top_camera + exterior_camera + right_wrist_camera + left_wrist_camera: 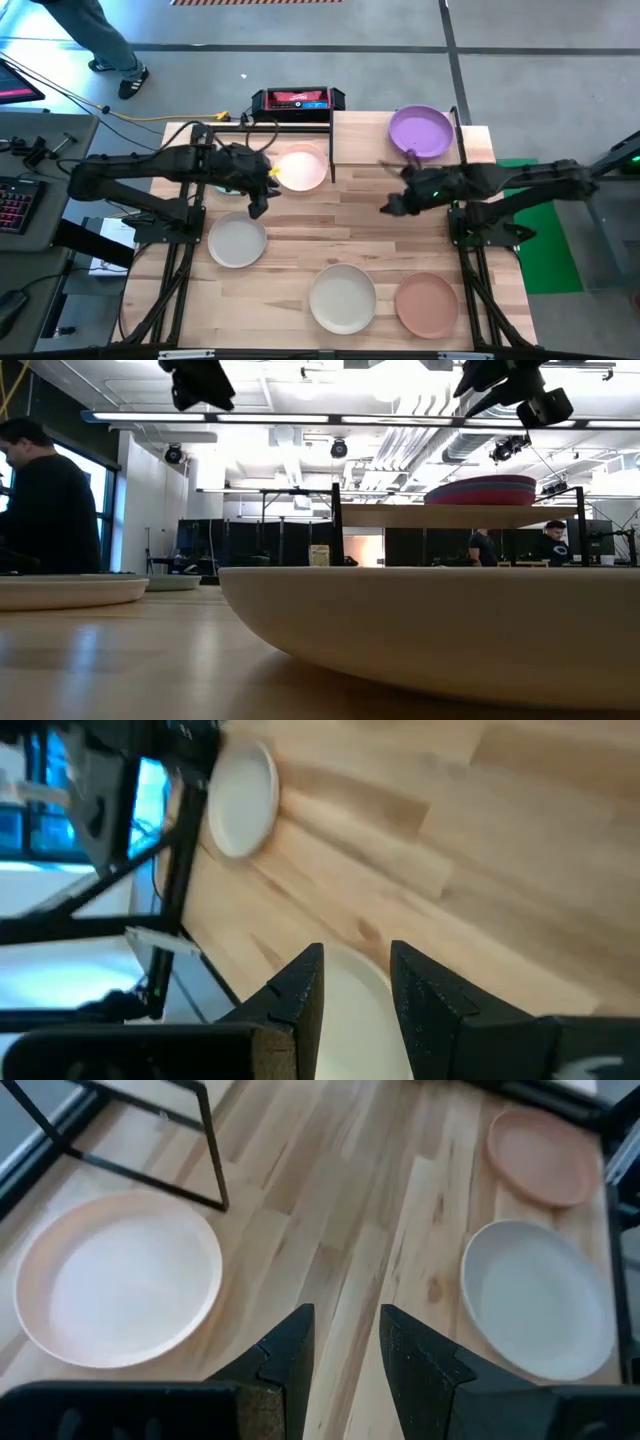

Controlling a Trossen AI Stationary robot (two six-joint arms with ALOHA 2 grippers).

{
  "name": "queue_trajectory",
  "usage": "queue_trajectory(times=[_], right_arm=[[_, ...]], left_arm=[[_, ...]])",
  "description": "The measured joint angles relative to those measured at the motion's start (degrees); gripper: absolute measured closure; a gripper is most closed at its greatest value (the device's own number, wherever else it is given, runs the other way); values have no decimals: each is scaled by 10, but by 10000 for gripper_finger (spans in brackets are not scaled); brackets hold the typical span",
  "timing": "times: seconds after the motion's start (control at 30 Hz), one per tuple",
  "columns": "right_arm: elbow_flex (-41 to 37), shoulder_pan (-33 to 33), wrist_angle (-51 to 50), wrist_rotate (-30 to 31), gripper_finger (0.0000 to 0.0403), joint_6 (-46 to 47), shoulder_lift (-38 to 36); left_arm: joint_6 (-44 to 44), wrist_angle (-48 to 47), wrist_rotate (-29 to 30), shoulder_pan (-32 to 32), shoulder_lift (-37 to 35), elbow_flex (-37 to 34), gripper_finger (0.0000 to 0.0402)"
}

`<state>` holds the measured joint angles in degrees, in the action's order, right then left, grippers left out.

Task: Place and stack plates onto a shelf
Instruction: Stack bottom gray plate on top of the purple plate on the shelf

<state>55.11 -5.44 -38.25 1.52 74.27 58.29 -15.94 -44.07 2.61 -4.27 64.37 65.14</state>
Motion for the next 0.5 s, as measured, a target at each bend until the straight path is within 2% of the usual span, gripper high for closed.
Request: queue_trajectory(times=[0.27, 0.5], right_arm=[[0, -82, 71, -1, 304, 36, 119], [0, -129, 119, -1, 304, 59, 209]], left_arm=[[0, -43, 5, 0, -46, 0, 296], [-3, -104, 27, 0, -54, 0, 296]])
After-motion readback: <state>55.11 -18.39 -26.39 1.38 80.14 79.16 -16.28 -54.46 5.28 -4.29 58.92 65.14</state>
